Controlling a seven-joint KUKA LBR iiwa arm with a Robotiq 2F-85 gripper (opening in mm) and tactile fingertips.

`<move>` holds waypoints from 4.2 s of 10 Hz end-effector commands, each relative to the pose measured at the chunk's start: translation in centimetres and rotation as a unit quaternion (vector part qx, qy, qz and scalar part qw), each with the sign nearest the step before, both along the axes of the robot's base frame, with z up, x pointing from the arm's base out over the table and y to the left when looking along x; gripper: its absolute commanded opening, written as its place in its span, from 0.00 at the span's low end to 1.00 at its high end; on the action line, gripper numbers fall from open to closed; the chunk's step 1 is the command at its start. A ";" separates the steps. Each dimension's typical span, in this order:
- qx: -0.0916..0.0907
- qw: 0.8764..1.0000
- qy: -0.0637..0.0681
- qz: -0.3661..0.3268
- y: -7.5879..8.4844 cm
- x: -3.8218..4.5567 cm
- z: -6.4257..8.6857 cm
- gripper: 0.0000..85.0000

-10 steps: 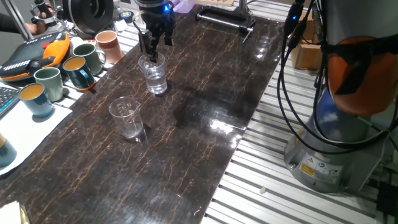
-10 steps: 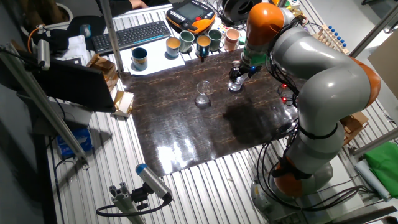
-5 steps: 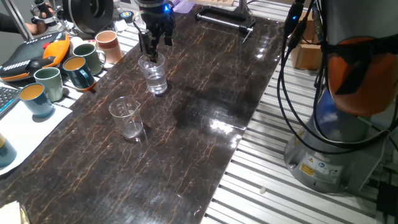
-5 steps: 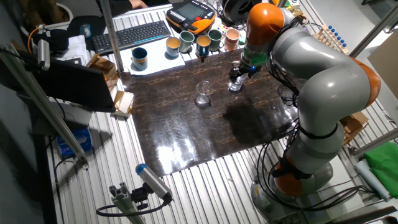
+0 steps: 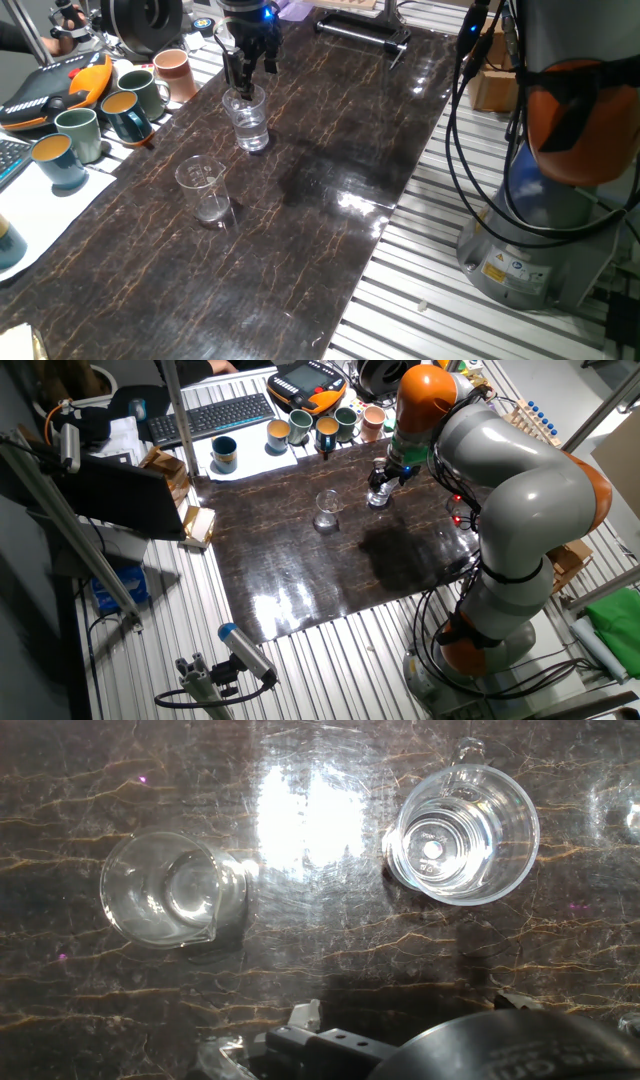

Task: Pour the water from one cup into another empty cup

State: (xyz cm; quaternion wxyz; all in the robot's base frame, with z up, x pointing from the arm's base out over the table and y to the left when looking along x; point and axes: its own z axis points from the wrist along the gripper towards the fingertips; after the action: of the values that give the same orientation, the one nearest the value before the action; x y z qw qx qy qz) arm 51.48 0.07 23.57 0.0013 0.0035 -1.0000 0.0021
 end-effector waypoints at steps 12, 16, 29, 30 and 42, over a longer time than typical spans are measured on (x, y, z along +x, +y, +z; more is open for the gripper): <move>-0.052 0.984 0.126 0.118 0.0 0.01 0.0 0.01; -0.050 0.983 0.122 0.132 0.0 -0.06 0.0 0.01; -0.002 0.994 0.084 0.065 0.0 -0.02 0.0 0.01; -0.009 0.996 0.073 0.043 0.0 -0.02 0.0 0.01; -0.017 0.999 0.031 0.034 -4.7 5.56 -0.1 0.02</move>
State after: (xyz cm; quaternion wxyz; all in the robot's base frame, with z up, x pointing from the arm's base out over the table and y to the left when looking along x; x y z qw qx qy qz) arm 57.08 -4.68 23.50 0.0307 0.0369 -0.9987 0.0195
